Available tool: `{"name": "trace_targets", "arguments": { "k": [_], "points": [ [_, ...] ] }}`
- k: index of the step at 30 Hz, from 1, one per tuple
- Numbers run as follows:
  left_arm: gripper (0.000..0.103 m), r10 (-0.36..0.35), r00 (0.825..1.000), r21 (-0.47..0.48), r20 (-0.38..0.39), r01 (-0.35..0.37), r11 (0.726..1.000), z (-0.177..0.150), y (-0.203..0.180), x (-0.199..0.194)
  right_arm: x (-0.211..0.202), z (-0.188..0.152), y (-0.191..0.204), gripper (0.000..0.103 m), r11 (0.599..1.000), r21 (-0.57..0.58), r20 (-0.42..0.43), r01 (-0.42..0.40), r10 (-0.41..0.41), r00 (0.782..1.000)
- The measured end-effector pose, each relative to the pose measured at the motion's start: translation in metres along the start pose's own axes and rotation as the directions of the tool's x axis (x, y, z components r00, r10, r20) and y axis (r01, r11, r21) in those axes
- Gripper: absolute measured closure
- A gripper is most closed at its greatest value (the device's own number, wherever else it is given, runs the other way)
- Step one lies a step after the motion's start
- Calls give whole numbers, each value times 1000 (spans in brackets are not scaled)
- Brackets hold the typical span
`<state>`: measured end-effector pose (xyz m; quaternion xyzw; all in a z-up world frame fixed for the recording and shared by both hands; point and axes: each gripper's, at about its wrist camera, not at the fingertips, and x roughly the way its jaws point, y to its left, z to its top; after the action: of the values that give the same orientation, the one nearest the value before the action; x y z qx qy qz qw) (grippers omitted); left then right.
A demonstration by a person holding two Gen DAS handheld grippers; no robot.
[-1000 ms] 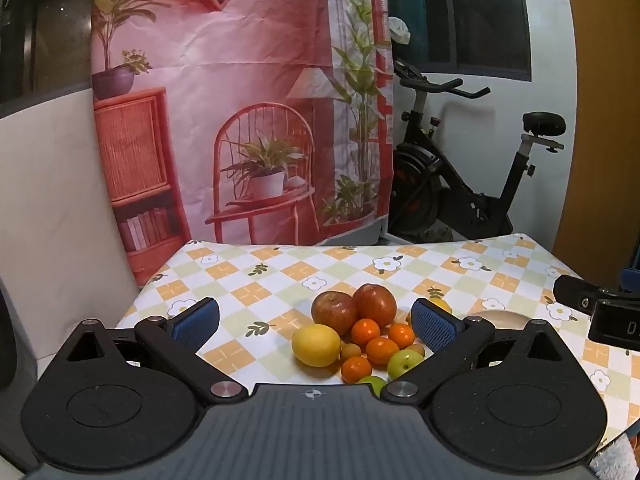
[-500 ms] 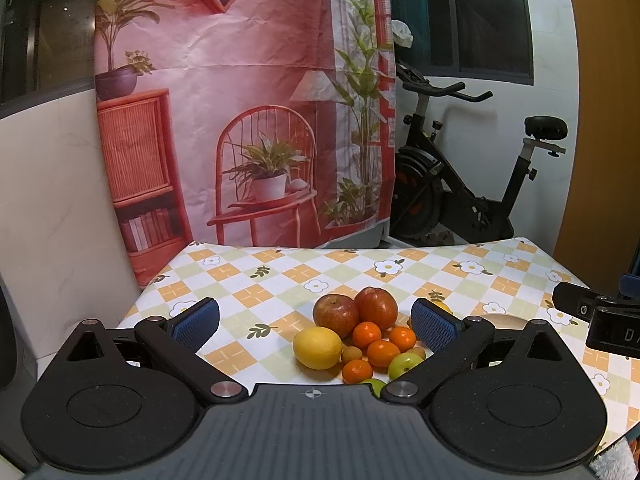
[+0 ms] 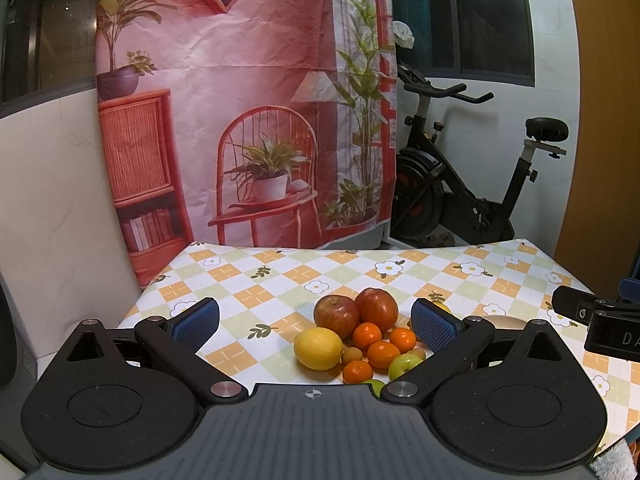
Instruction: Organize fruits
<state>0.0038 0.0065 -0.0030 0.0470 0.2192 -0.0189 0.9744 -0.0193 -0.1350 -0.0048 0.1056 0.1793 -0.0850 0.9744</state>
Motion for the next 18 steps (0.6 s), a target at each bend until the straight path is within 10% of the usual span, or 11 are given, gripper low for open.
{"name": "trace_targets", "arguments": {
  "k": [18],
  "points": [
    [0, -2, 1000, 0, 1, 2, 1000, -1, 1, 0, 0, 1, 0, 0, 1000, 0, -2, 0, 0, 1000]
  ]
}}
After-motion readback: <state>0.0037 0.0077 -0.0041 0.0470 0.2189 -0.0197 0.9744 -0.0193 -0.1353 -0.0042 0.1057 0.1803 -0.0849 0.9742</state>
